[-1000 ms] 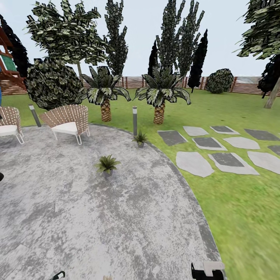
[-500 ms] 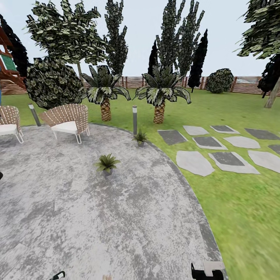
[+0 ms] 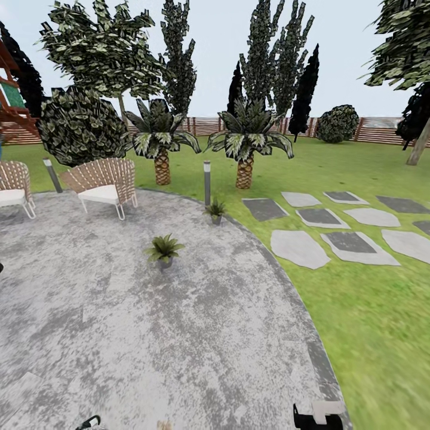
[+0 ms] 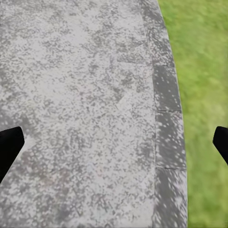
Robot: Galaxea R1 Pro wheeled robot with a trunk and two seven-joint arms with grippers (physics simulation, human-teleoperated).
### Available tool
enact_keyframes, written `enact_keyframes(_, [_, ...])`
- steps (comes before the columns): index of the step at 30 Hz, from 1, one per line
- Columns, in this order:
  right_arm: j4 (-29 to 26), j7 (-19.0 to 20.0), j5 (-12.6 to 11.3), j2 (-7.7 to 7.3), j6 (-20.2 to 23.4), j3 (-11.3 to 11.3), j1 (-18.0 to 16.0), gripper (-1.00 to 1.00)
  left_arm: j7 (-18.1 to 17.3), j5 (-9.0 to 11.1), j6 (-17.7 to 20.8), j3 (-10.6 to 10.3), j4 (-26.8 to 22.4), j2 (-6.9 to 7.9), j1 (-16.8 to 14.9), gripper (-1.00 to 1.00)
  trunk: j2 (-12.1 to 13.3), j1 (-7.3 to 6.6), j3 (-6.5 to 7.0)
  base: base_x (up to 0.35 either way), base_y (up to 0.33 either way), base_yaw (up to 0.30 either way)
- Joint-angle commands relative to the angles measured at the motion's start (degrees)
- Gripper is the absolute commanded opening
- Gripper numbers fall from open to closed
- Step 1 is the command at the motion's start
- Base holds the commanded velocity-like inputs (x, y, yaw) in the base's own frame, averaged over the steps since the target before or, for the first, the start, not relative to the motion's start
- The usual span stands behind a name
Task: Pick up the pesticide atomizer in the garden and spray insectifuge to fully cover both potted plants in the garden.
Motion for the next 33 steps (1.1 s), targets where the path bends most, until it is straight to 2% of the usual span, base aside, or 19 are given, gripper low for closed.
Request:
enact_keyframes(1, [0.0,-0.4,0.0,0.02,-0.1,0.4,0.0,1.0,0.0,-0.7,-0.1,0.4,-0.1,-0.02,-0.2,-1.0,-0.4,0.22,-0.24,0.0,0.0,0.0])
enact_keyframes(6, [-0.1,-0.4,0.0,0.12,-0.1,0.4,-0.1,1.0,-0.1,-1.0,0.2,0.0,-0.6,-0.14,-1.0,-1.0,-2.4,1.32,-1.14,0.0,0.0,0.0])
enact_keyframes(8, [-0.3,-0.4,-0.1,0.0,-0.1,0.3,0.0,1.0,-0.1,-1.1,0.4,0.0,-0.6,-0.16,-2.8,-1.0,-3.3,1.76,-1.5,0.0,0.0,0.0])
enact_keyframes(12, [-4.5,-0.5,-0.1,-0.25,-0.1,0.0,-0.1,1.0,0.0,-1.0,0.3,0.0,-0.4,-0.05,-4.4,-1.0,-4.9,2.64,-2.21,0.0,0.0,0.0])
enact_keyframes(17, [-7.3,-0.6,-0.3,-0.4,-0.1,-0.1,-0.1,1.0,0.0,-0.8,-0.2,0.1,0.1,0.28,-4.4,-1.0,-6.9,3.74,-3.11,0.0,0.0,0.0])
enact_keyframes(28, [-5.3,-0.2,-0.2,-0.43,-0.1,0.1,0.0,1.0,-0.1,-1.1,-0.4,0.0,0.3,0.36,-3.8,-1.0,-11.3,6.15,-5.09,0.0,0.0,0.0])
enact_keyframes(33, [-5.3,-0.3,-0.2,-0.4,-0.1,0.2,0.0,1.0,-0.1,-1.2,-0.5,-0.1,0.3,0.26,-3.8,-1.0,-11.3,6.15,-5.09,0.0,0.0,0.0])
